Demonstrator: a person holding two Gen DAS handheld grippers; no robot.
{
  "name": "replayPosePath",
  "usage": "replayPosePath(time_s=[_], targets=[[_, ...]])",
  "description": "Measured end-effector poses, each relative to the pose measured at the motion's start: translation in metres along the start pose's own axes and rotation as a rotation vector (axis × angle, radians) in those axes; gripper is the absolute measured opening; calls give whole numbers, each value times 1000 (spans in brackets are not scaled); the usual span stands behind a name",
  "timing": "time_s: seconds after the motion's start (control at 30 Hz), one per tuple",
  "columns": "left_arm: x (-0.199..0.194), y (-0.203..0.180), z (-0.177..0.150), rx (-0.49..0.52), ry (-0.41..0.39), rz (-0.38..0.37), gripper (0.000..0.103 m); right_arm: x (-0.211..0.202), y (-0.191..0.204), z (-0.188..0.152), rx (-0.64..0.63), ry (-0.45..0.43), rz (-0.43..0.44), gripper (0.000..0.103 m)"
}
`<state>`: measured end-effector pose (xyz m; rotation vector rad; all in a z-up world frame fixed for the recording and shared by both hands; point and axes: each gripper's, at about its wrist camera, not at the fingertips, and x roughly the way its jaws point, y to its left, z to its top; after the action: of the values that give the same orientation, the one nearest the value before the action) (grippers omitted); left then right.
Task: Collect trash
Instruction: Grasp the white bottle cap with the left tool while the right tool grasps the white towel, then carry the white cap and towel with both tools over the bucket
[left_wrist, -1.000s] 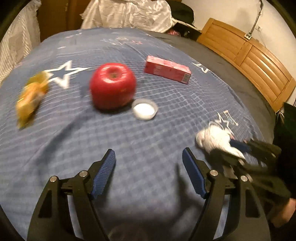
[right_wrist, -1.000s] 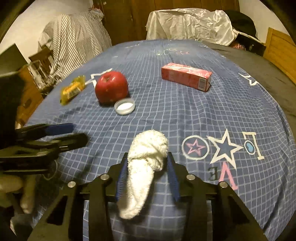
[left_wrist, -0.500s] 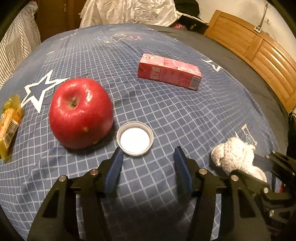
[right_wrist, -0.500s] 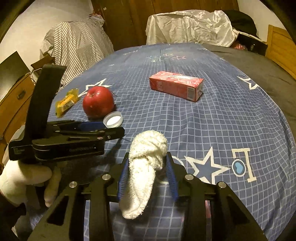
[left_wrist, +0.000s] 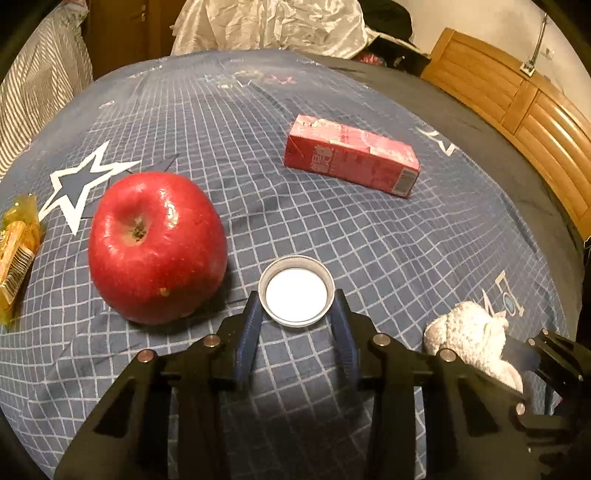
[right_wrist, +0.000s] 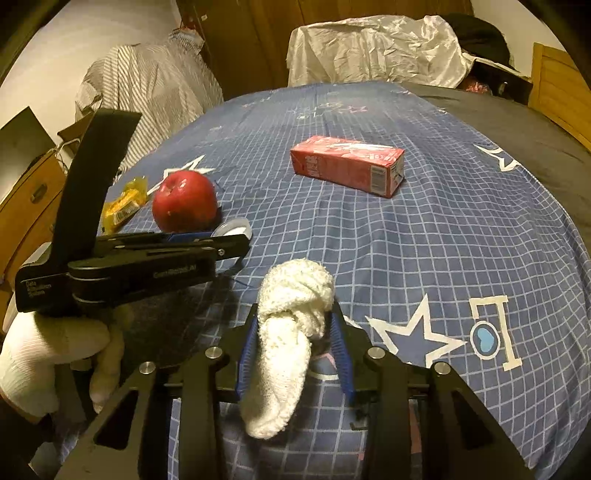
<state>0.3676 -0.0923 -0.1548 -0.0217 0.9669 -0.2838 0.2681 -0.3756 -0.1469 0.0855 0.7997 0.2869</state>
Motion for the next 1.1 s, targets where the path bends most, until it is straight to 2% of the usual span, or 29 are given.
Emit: replayPosePath(time_s=[0.1,0.27,0.53,0.7,0.87,1.1], targets=[[-13,-1,-3,-3,-53,9,37,-10,2,-2,-3,-52,-19,35],[-61,-2,-24,18,-157,34,37,-38,15,-3,-13,-152,-26,35],[-173,21,-78,-33,-356,94,37,-105,78,-15,-99,-319,-4,35],[-228,23,-107,-45,-461,141,37,-147,112,-25,-121,-413,-29,35],[-254,22,-122,-48,-514,174,37,-179,138,-35,-139,-468,-69,35],[-268,26,-125,-63,-528,171,37,-195,155,-42,-146,-453,-59,35]])
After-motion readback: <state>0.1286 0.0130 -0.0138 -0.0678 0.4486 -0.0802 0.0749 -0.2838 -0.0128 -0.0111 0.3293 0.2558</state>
